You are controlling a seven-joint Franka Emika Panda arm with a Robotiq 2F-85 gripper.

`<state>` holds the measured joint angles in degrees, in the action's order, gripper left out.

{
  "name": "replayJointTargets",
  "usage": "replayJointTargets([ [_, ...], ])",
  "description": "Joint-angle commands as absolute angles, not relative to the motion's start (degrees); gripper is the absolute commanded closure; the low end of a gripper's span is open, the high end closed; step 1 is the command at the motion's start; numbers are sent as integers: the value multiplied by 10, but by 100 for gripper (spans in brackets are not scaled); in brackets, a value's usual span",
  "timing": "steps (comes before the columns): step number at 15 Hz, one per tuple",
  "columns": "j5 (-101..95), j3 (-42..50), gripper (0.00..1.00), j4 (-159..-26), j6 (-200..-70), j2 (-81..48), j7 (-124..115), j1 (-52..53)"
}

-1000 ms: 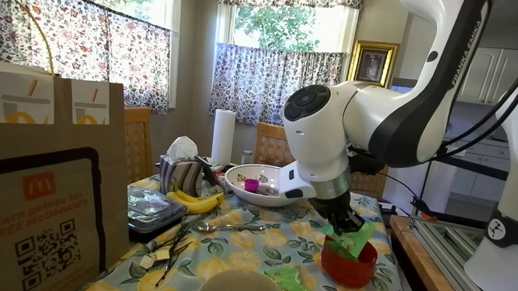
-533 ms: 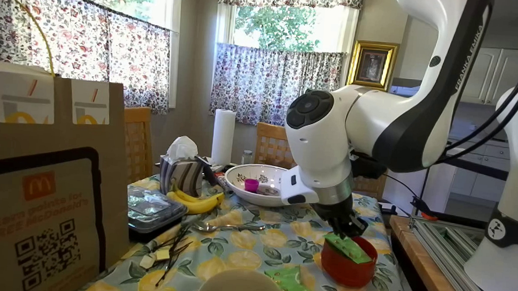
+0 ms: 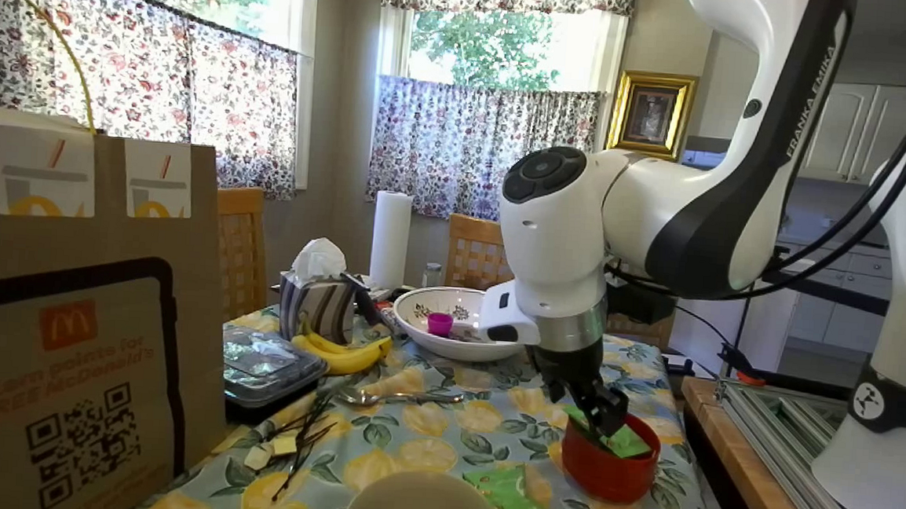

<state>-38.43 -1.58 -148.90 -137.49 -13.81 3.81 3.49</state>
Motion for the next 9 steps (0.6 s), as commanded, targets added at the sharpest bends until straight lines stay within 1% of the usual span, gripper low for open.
replayJointTargets([
  [1,-351,-11,0,-1505,-1443,-126,37,17],
  [2,-367,-10,10,-1490,-1414,-138,40,30],
  [3,-362,-7,4,-1491,-1426,-138,40,28],
  [4,-361,-5,0,-1492,-1432,-138,40,27],
  [5,-371,1,0,-1495,-1438,-125,37,24],
  [9,-291,-4,0,-1451,-1354,-152,-9,33],
])
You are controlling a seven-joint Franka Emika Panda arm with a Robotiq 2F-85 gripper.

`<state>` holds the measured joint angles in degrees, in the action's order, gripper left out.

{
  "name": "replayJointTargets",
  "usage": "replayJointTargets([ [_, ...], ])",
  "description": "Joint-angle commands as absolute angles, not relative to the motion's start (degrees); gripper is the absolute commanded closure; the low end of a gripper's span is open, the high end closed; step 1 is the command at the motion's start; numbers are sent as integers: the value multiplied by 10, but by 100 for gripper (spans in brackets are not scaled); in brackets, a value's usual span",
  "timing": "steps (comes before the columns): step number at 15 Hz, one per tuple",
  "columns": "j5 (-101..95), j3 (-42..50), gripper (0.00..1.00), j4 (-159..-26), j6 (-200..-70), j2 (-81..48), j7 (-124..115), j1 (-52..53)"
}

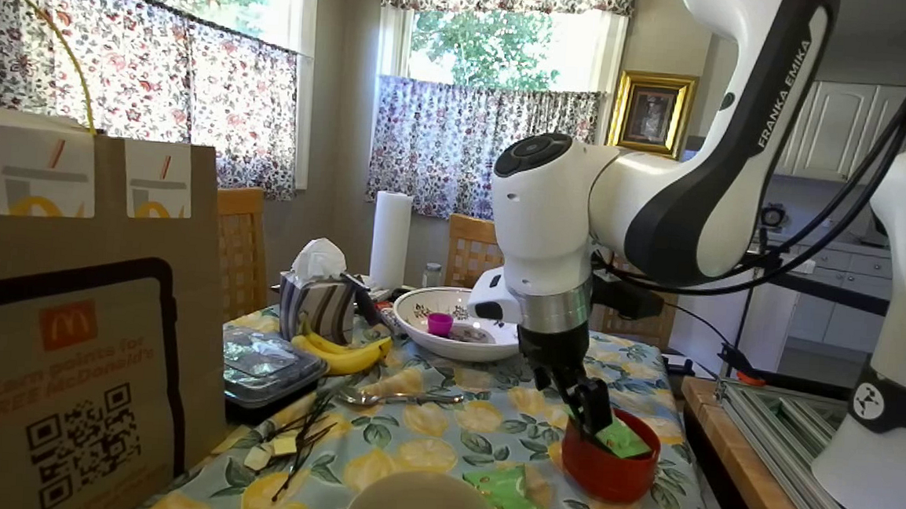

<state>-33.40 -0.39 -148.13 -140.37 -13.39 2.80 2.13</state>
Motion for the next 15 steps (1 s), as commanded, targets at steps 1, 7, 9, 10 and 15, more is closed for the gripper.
replayJointTargets([
  [1,-273,-6,0,-1446,-1342,-154,-12,33],
  [7,-191,-8,0,-1422,-1350,-183,-96,47],
  [9,-190,-2,0,-1422,-1363,-192,-152,62],
  [10,-195,-3,0,-1434,-1354,-171,-103,52],
  [15,-198,3,0,-1426,-1358,-190,-152,69],
])
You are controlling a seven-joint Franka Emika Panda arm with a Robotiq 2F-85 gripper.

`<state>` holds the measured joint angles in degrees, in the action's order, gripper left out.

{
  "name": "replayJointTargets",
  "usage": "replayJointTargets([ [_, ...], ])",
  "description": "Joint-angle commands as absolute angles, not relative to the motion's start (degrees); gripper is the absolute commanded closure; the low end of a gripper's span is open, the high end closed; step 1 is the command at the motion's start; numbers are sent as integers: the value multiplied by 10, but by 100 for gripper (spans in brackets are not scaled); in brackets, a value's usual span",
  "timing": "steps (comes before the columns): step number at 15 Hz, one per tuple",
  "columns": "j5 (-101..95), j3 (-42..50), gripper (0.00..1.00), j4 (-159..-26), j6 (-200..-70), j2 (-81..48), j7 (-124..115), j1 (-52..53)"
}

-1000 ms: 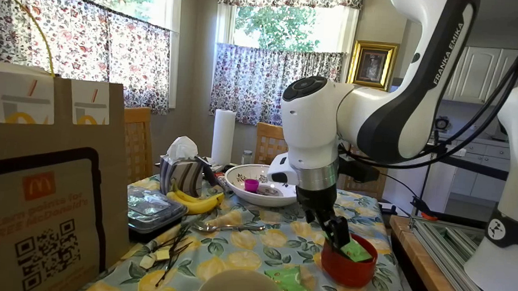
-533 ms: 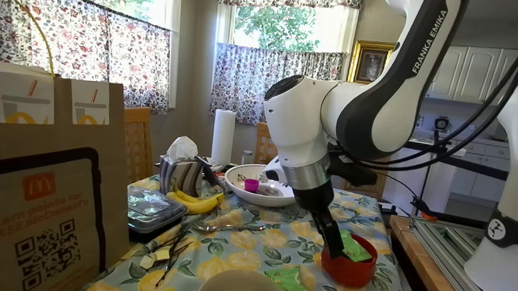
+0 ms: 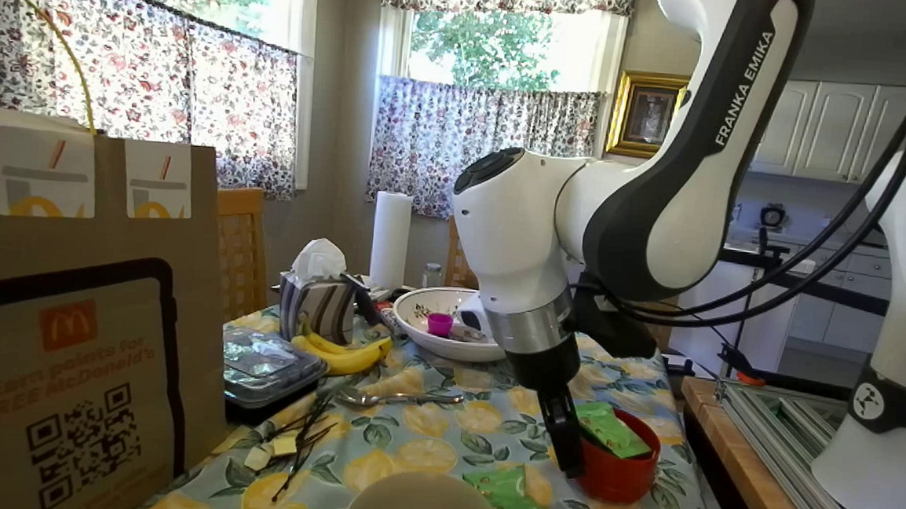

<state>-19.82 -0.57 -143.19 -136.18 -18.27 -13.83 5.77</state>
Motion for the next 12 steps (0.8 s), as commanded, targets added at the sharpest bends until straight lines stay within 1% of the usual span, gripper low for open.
replayJointTargets([
  [1,-194,4,0,-1424,-1358,-195,-158,71],
  [12,-120,1,0,-1441,-1397,-211,-205,77],
])
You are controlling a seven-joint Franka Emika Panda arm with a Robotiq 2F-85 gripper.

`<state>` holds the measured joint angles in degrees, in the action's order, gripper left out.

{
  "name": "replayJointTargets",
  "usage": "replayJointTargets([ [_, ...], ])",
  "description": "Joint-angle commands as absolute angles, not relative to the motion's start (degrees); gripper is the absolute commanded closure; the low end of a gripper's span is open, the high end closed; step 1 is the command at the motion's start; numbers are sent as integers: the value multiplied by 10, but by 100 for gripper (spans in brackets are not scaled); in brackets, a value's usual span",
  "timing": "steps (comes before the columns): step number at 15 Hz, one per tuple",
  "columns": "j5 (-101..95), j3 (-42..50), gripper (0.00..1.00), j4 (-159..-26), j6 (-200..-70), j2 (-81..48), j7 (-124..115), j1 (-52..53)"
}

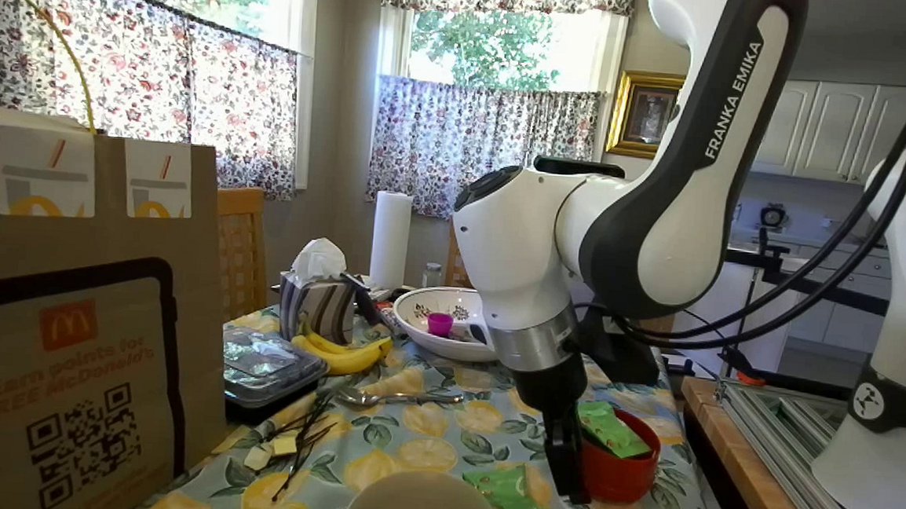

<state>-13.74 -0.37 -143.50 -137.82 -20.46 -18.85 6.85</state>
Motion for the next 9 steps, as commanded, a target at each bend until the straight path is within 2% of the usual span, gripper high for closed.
replayJointTargets([
  [1,-120,2,0,-1444,-1400,-212,-210,78],
  [9,-124,13,0,-1468,-1403,-211,-247,91],
])
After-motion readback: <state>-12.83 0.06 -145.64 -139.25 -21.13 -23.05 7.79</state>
